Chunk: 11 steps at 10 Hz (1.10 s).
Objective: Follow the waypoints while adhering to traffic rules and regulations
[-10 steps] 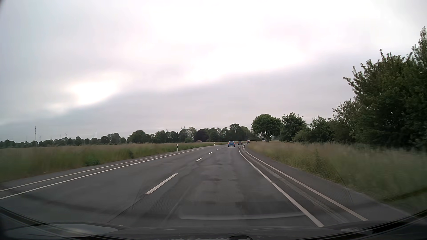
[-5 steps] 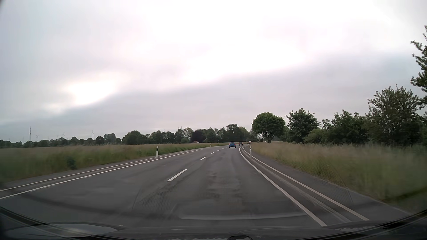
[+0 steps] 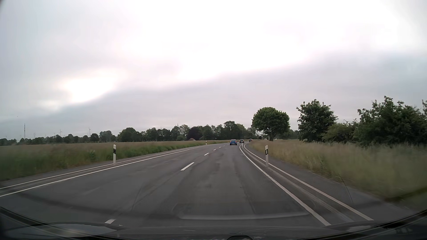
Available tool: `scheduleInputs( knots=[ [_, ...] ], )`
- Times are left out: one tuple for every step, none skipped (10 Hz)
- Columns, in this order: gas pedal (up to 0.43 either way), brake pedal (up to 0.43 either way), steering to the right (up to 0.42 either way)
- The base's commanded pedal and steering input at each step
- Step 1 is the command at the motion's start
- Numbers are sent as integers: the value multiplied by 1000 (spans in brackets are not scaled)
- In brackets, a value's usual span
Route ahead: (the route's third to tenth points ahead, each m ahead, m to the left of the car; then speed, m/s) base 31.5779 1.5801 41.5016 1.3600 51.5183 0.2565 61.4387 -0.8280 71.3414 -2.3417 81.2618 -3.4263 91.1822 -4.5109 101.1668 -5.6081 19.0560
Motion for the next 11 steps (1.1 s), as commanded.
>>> scheduleInputs(
  knots=[
    [228,0,5],
    [228,0,5],
    [228,0,6],
    [228,0,6],
    [228,0,6],
    [228,0,5],
    [228,0,6],
    [228,0,6],
    [228,0,6],
    [228,0,6],
    [228,0,5]
  ],
)
